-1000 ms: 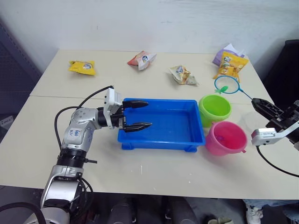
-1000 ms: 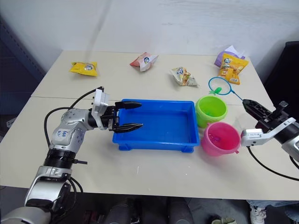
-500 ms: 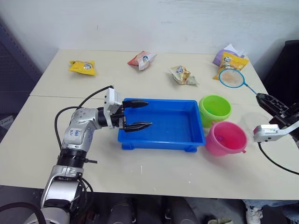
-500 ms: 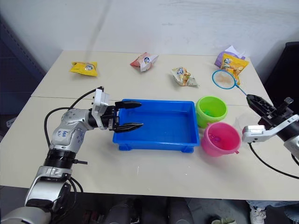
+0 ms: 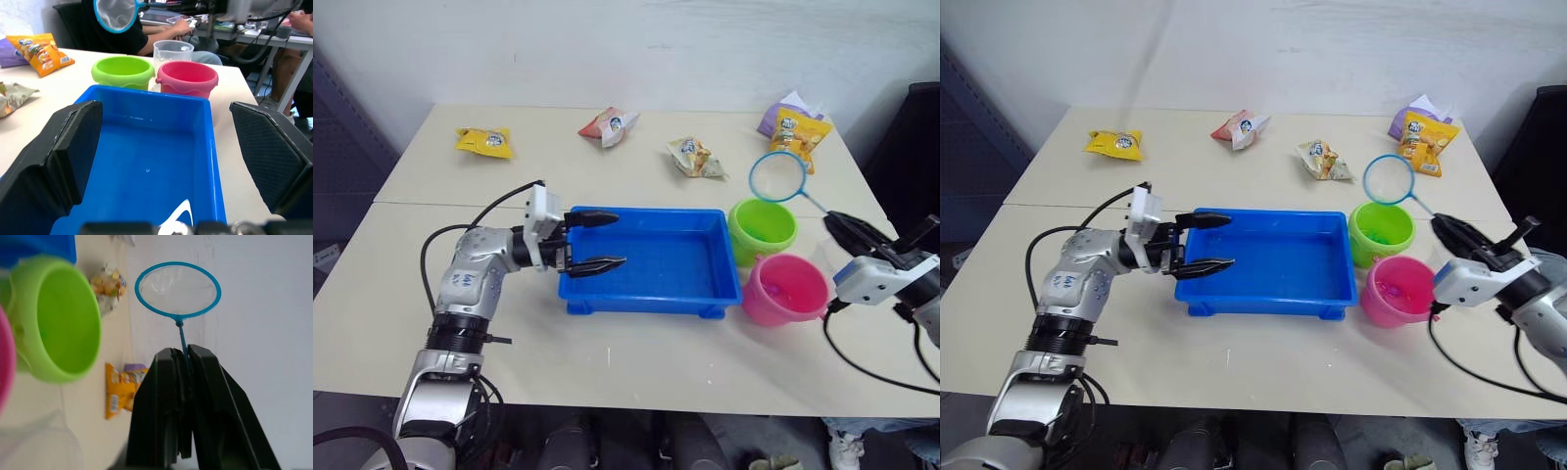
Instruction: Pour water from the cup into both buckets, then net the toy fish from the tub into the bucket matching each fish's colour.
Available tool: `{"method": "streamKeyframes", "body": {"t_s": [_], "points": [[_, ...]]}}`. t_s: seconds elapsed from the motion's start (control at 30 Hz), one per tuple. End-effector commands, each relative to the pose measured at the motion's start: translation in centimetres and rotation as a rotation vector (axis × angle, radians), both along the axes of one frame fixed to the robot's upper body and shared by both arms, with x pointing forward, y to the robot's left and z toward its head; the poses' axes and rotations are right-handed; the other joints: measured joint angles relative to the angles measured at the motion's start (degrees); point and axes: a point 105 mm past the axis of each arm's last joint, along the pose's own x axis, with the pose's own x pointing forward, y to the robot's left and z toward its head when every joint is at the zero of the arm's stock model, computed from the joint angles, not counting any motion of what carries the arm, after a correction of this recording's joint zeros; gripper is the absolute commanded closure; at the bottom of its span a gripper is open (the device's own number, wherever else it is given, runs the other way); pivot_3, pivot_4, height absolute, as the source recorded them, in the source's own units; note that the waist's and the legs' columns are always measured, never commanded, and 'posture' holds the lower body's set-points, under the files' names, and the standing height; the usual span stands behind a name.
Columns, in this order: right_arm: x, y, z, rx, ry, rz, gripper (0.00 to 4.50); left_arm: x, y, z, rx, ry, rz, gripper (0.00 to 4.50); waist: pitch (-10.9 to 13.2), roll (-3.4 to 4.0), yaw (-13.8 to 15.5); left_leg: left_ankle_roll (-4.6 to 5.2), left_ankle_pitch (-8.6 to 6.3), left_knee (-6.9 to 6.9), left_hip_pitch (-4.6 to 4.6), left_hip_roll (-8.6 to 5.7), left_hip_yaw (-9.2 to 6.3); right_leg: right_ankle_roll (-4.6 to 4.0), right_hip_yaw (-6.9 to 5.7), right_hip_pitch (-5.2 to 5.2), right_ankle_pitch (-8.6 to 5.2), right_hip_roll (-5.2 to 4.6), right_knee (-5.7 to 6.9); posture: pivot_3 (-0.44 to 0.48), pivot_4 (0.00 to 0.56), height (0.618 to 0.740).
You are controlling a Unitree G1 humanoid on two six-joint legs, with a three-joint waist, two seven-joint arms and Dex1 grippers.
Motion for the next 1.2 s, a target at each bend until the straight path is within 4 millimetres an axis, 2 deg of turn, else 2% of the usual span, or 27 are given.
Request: {"method": "streamKeyframes", "body": {"t_s": [0.03, 0.07, 0.13, 0.17, 0.2, 0.3, 0.37, 0.43, 0.53, 0.67, 0.77, 0.9, 1.0, 1.07, 1.1, 1.13, 1.17, 1.2], "points": [[-2.0, 4.5, 1.1, 0.333, 0.264, 0.262, 4.5, -2.4, 1.7, 3.9, -0.034, -0.084, -0.084, 0.02, 0.0, 0.0, 0.1, 0.01, -0.01, 0.01, -0.02, 0.02, -0.05, 0.0, -0.02, -0.01, 0.0, -0.01, 0.02, 0.0, 0.15, 0.738], [-2.6, 5.4, 1.1, 0.363, 0.321, 0.311, 4.5, -2.9, 2.0, 4.3, -0.024, -0.091, -0.098, 0.02, 0.0, 0.01, 0.1, 0.03, -0.02, 0.03, -0.03, 0.01, -0.07, 0.0, -0.03, 0.01, 0.0, -0.03, 0.02, 0.0, 0.15, 0.738], [-4.3, 8.9, 0.4, 0.423, 0.503, 0.464, 4.5, -3.8, 3.6, 5.8, -0.018, -0.094, -0.093, 0.02, 0.0, 0.01, 0.0, 0.09, -0.05, 0.04, -0.02, 0.0, -0.11, 0.0, -0.05, 0.05, 0.0, -0.07, 0.01, 0.0, 0.15, 0.738], [-4.9, 9.9, 0.1, 0.441, 0.56, 0.505, 4.5, -4.0, 4.0, 6.3, -0.021, -0.093, -0.088, 0.02, 0.0, 0.01, 0.0, 0.1, -0.06, 0.04, 0.0, 0.01, -0.16, 0.0, -0.08, 0.1, 0.0, -0.08, -0.03, 0.0, 0.15, 0.738], [-5.8, 11.3, -0.8, 0.433, 0.649, 0.555, 4.5, -4.6, 4.5, 6.2, 0.015, -0.098, -0.105, 0.02, 0.0, 0.01, 0.1, 0.1, -0.07, 0.03, 0.02, 0.02, -0.25, -0.01, -0.13, 0.14, 0.0, -0.09, -0.06, 0.0, 0.15, 0.738], [-7.2, 13.8, -3.7, 0.359, 0.798, 0.611, 4.5, -6.9, 5.5, 3.9, 0.212, -0.06, -0.195, 0.02, 0.0, -0.03, 0.2, 0.08, -0.11, -0.01, 0.01, 0.0, -0.36, -0.04, -0.2, 0.2, -0.02, -0.1, -0.19, 0.0, 0.15, 0.738], [-7.1, 14.4, -5.2, 0.268, 0.789, 0.602, 4.5, -7.8, 6.1, 2.5, 0.314, -0.053, -0.224, 0.02, 0.0, -0.04, 0.2, 0.12, -0.14, -0.02, -0.03, -0.05, -0.33, -0.05, -0.19, 0.17, -0.03, -0.15, -0.23, 0.0, 0.15, 0.738], [-8.0, 15.2, -7.4, 0.159, 0.845, 0.666, 4.5, -9.1, 6.9, 1.1, 0.362, -0.01, -0.246, 0.02, 0.0, -0.04, 0.2, 0.17, -0.16, 0.03, -0.07, -0.09, -0.31, -0.05, -0.19, 0.13, -0.03, -0.19, -0.23, 0.0, 0.15, 0.738], [-7.7, 16.4, -9.2, 0.206, 0.902, 0.698, 4.5, -10.5, 7.8, -0.8, 0.432, 0.049, -0.262, 0.02, -0.1, -0.12, 0.2, 0.19, -0.19, 0.0, -0.06, -0.06, -0.32, -0.08, -0.18, 0.14, -0.04, -0.19, -0.27, 0.0, 0.15, 0.738], [-7.3, 18.0, -12.4, 0.252, 0.982, 0.718, 4.5, -11.3, 8.5, -2.2, 0.442, 0.115, -0.228, 0.02, -0.1, -0.21, 0.1, 0.18, -0.19, -0.01, -0.06, -0.04, -0.33, -0.14, -0.2, 0.11, -0.07, -0.2, -0.2, 0.0, 0.15, 0.738], [-7.2, 18.7, -14.0, 0.252, 0.971, 0.745, 4.5, -12.0, 9.0, -3.3, 0.479, 0.125, -0.233, 0.02, -0.1, -0.21, 0.1, 0.16, -0.2, -0.03, -0.05, -0.05, -0.31, -0.18, -0.19, 0.07, -0.1, -0.21, -0.15, 0.0, 0.15, 0.738], [-6.8, 19.0, -15.6, 0.183, 0.975, 0.77, 4.5, -12.1, 8.9, -3.2, 0.457, 0.128, -0.199, 0.02, -0.1, -0.19, 0.0, 0.13, -0.23, -0.04, -0.04, -0.04, -0.29, -0.24, -0.2, 0.04, -0.12, -0.21, -0.08, 0.0, 0.15, 0.738], [-5.7, 18.7, -15.6, 0.251, 0.993, 0.737, 4.5, -12.1, 8.8, -2.9, 0.45, 0.13, -0.187, 0.02, -0.1, -0.2, 0.0, 0.12, -0.23, -0.04, -0.04, -0.04, -0.31, -0.24, -0.2, 0.03, -0.13, -0.22, -0.06, 0.0, 0.15, 0.738], [-5.8, 18.6, -15.5, 0.241, 0.997, 0.752, 3.65, -12.1, 8.8, -2.8, 0.451, 0.136, -0.181, 0.0, -0.1, -0.19, 0.1, 0.09, -0.25, -0.04, -0.03, -0.03, -0.31, -0.25, -0.2, 0.03, -0.13, -0.22, -0.04, 0.0, 0.15, 0.738], [-5.8, 18.5, -15.4, 0.238, 0.995, 0.753, 3.44, -12.1, 8.9, -2.9, 0.454, 0.136, -0.176, 0.0, -0.1, -0.19, 0.0, 0.08, -0.25, -0.05, -0.03, -0.03, -0.31, -0.27, -0.21, 0.02, -0.15, -0.21, -0.03, 0.0, 0.15, 0.738], [-5.9, 18.3, -15.3, 0.241, 0.999, 0.749, 2.88, -12.0, 9.0, -2.9, 0.457, 0.134, -0.171, 0.0, -0.1, -0.19, 0.0, 0.08, -0.25, -0.06, -0.03, -0.02, -0.31, -0.29, -0.21, 0.01, -0.15, -0.21, -0.02, 0.0, 0.15, 0.738], [-5.9, 18.2, -15.3, 0.246, 1.003, 0.745, 2.6, -12.0, 9.1, -2.9, 0.458, 0.133, -0.167, 0.0, -0.1, -0.19, 0.0, 0.08, -0.25, -0.06, -0.03, -0.02, -0.31, -0.29, -0.22, 0.01, -0.15, -0.21, -0.02, 0.0, 0.15, 0.738], [-6.1, 17.9, -15.1, 0.246, 1.01, 0.739, 1.95, -11.7, 9.3, -2.9, 0.455, 0.125, -0.15, 0.0, -0.1, -0.19, 0.0, 0.08, -0.25, -0.06, -0.03, -0.02, -0.31, -0.29, -0.22, 0.01, -0.15, -0.21, -0.01, 0.0, 0.15, 0.738]]}}
